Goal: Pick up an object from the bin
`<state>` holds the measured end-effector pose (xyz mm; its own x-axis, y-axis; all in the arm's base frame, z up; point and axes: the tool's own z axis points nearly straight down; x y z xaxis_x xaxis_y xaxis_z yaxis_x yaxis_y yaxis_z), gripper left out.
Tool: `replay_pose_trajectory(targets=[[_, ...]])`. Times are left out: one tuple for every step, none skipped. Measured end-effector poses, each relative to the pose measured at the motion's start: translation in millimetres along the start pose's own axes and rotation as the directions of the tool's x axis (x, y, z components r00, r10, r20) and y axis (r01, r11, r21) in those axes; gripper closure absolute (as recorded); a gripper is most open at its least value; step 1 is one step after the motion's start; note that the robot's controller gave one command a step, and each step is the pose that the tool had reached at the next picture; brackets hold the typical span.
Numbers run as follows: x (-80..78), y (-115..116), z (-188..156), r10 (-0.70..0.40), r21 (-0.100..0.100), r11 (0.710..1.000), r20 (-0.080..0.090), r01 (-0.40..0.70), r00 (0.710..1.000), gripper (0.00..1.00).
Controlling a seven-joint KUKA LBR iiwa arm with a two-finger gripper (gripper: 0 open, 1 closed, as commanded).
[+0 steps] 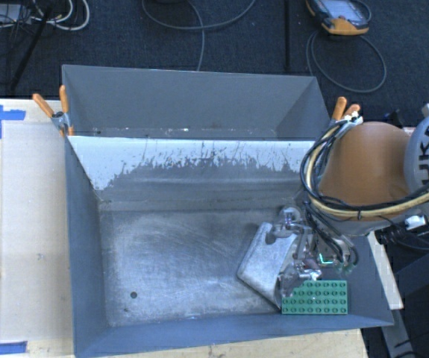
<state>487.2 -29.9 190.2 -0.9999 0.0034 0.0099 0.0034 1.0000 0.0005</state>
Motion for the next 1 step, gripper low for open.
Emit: replay_pose_trajectory(targets=[[6.9,-51.3,76.9,-0.280,0.003,0.960,0.016,0.280,0.960,0.00]])
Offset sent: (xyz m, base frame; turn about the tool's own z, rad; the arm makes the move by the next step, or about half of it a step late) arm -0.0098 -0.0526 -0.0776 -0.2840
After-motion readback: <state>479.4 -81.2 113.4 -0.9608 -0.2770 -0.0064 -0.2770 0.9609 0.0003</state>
